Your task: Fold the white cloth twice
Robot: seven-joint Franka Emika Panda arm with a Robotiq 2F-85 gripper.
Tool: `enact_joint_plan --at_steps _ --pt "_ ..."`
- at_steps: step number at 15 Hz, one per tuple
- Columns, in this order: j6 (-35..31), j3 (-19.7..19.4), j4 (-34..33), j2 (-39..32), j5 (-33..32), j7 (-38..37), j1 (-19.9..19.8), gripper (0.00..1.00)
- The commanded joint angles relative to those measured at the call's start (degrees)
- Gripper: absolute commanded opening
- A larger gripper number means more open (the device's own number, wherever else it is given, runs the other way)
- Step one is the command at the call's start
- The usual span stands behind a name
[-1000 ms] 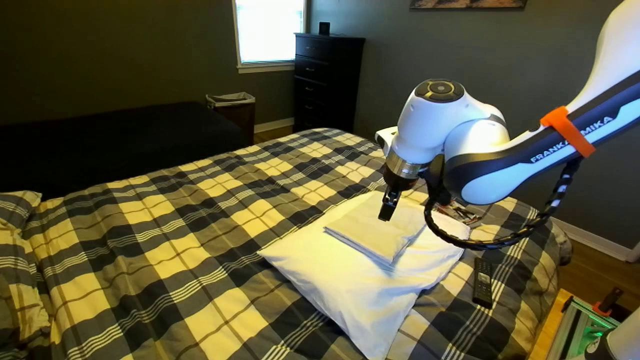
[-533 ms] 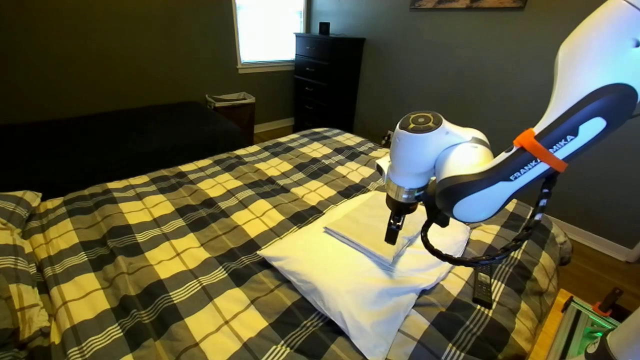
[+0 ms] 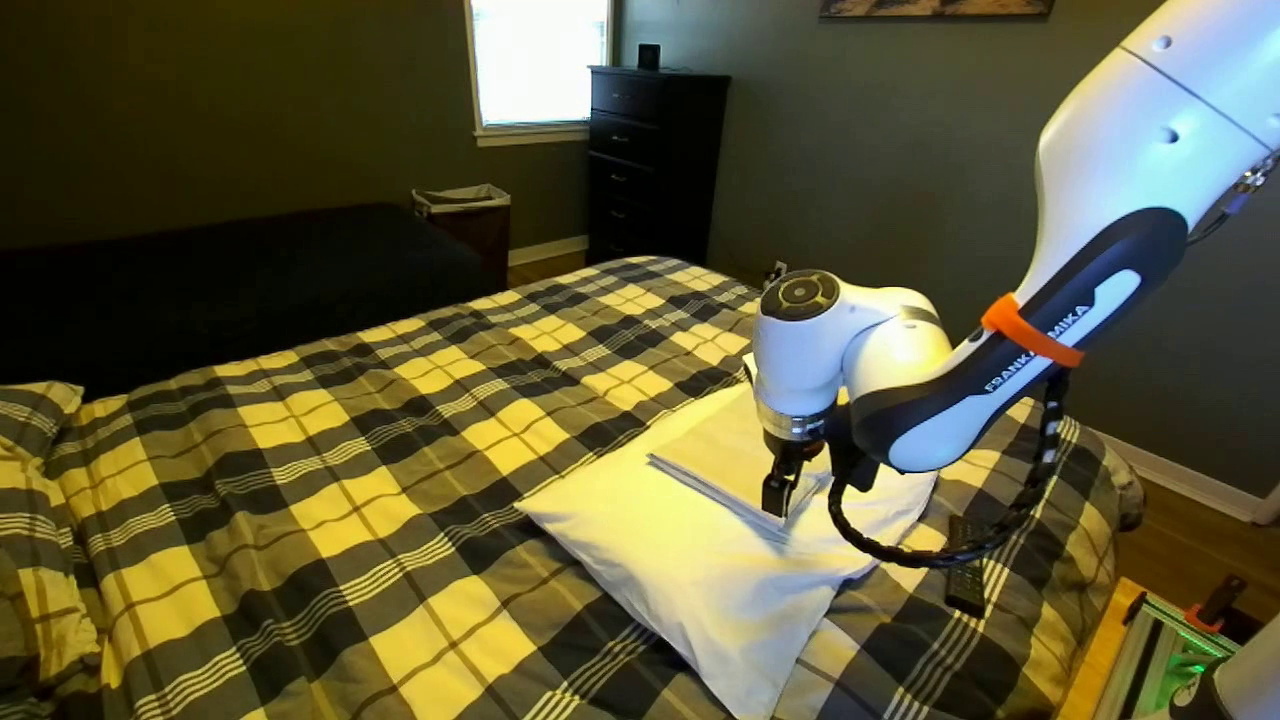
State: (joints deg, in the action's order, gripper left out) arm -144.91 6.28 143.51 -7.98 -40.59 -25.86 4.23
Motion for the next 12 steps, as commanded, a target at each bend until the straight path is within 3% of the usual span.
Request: enact_joint_plan --at_steps 1,7,12 --pt "-1.8 -2.8 -2.6 -4.6 -7.3 -4.5 2.7 1.00" --pt "-6.3 -3.4 -4.1 -9.1 -15.1 -3.6 3.0 1.00" --pt "-4.7 -3.8 -5.4 -12.3 -19.6 -5.0 3.4 1.00"
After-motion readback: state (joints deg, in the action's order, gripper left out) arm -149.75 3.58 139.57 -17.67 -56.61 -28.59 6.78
